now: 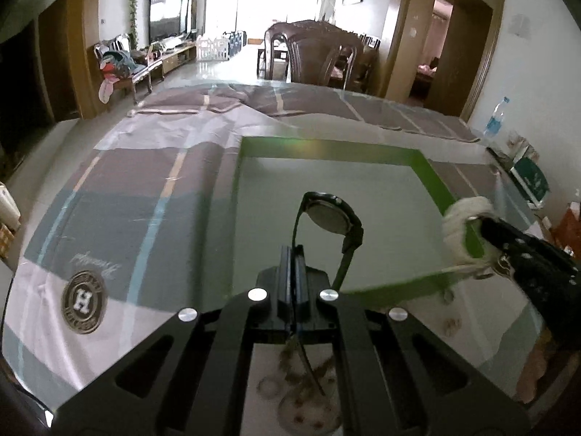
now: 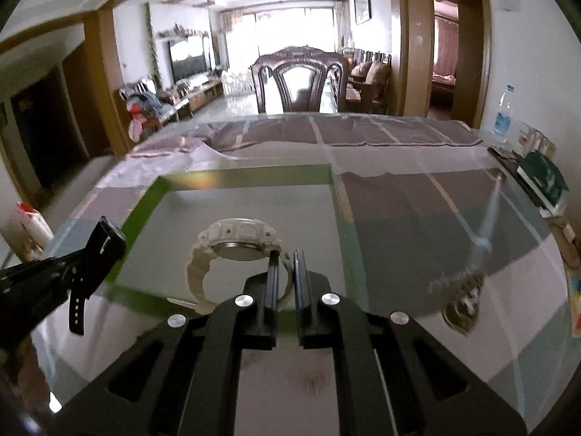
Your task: Organize jewelry
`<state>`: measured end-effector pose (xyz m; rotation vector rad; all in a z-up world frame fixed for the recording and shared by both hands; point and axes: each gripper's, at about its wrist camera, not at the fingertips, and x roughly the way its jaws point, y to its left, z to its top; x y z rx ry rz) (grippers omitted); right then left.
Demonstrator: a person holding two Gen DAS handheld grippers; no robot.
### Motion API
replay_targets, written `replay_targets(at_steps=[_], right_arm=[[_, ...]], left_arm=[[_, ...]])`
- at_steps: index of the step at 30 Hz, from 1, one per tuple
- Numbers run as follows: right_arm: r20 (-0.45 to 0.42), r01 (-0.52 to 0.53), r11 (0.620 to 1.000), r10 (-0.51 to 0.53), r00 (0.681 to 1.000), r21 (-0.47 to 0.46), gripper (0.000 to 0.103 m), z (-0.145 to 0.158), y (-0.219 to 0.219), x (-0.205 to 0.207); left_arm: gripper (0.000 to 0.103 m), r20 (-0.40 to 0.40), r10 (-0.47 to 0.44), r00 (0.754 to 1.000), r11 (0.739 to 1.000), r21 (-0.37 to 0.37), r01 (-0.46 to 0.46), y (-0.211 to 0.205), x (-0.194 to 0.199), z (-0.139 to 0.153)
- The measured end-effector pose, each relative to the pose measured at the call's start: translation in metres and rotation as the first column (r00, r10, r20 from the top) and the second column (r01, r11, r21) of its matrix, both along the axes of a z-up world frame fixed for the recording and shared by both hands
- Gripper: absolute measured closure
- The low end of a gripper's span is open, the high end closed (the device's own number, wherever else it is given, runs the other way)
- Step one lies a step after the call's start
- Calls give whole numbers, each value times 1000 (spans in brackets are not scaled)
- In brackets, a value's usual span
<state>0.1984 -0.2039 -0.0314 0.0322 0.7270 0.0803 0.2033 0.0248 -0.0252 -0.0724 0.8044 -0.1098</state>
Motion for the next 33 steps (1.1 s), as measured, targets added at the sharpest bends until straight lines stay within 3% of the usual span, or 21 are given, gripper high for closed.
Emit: replay_targets(at_steps=[3, 7, 8, 9, 11, 15, 18, 21, 26, 33], right_arm=[[-55, 5, 1000, -4, 998, 20, 95, -15, 6, 21], [-40, 12, 1000, -12, 999, 12, 93, -16, 10, 24], [-39, 10, 1000, -9, 999, 14, 84, -14, 9, 20], [-33, 3, 1000, -2, 999, 20, 65, -12, 8, 14], [-1, -1, 1000, 1, 1000, 22, 54, -4, 2, -1], [22, -36, 999, 36, 999, 6, 54, -1, -13, -49], [-22, -52, 999, 52, 998, 2, 54, -18, -21, -70], [-94, -57, 998, 57, 994, 9, 54, -40, -17, -66], [-155, -98, 995, 95, 983, -11, 54, -65, 20, -47], [-207, -112, 985, 84, 975, -128, 54, -90, 49, -35]], left_arm=[[101, -19, 8, 1000, 1000, 12, -8, -8, 21, -9], [98, -67, 19, 998, 1000, 7, -19, -9, 39, -21], [95, -72, 23, 997, 1000, -1, -23, -6, 37, -22], [89, -71, 32, 997, 999, -27, -34, -1, 34, -21], [84, -64, 27, 998, 999, -42, -30, 4, 24, -19], [77, -33, 23, 999, 1000, 22, -23, 17, -20, -17], [71, -28, 32, 999, 998, 47, -31, 27, -54, -27], [70, -49, 53, 997, 996, 76, -49, 34, -70, -44], [58, -96, 64, 993, 995, 79, -57, 36, -75, -63], [50, -111, -21, 994, 991, 126, 35, 18, -93, -73]])
